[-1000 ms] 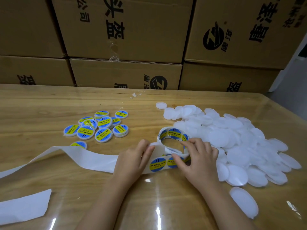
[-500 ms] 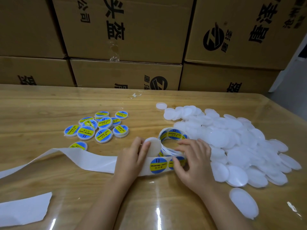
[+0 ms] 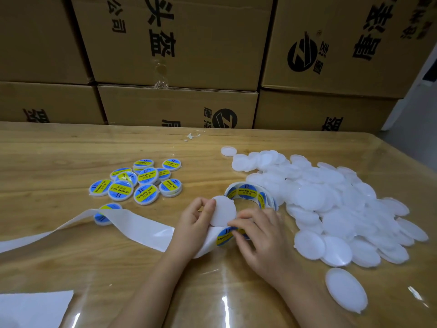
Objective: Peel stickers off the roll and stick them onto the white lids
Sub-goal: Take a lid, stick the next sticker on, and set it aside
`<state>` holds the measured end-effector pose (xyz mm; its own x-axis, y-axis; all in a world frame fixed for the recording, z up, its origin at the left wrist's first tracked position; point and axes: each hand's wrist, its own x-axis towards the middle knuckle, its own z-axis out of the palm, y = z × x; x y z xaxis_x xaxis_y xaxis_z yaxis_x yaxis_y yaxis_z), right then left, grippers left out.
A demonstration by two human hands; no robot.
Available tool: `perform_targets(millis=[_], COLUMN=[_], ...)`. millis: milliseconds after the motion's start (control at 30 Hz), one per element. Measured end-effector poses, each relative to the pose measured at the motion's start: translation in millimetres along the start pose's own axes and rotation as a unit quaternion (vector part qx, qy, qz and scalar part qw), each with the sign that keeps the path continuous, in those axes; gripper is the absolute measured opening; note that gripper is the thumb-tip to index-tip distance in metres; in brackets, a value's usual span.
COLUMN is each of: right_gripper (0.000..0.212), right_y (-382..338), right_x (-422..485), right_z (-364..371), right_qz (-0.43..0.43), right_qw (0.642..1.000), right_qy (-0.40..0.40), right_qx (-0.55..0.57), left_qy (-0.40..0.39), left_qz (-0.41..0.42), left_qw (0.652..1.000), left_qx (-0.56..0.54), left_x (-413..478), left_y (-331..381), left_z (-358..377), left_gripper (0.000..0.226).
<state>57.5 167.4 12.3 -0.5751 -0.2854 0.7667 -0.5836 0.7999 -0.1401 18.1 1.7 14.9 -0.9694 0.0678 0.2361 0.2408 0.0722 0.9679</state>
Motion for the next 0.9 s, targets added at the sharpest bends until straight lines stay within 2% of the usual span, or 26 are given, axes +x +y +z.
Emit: perform_targets(millis=[167, 400, 533, 667, 900], right_gripper=[0.015, 0.015, 0.03, 0.012, 0.006], right_y=[-4, -14, -17, -18, -15], right_x=[1, 0, 1, 0, -2], right_z=[-1, 1, 0, 0, -1], right_qz=[-0.013, 0.017, -0.035, -0.032, 0.009], right_qw=[0.994, 0.978, 0.979, 0.982, 0.984], right_qy=[-0.049, -0.05, -0.072, -0.054, 0.025], right_qx=[0.101, 0.202, 0.187, 0.179, 0.178], left_qy=[-0.024, -0.007, -0.025, -0.01, 0.024], left_qz=[-0.001, 0.025, 0.026, 0.032, 0.029], left_qw=[0.994, 0.98, 0.971, 0.972, 0.974], left_qx=[0.109, 0.197, 0.235, 0.232, 0.221], left_x=[-6, -9, -10, -9, -2], left_y=[-7, -9, -10, -12, -16], left_z=[7, 8, 8, 7, -1], left_gripper=[0.025, 0.028, 0.027, 0.027, 0.028])
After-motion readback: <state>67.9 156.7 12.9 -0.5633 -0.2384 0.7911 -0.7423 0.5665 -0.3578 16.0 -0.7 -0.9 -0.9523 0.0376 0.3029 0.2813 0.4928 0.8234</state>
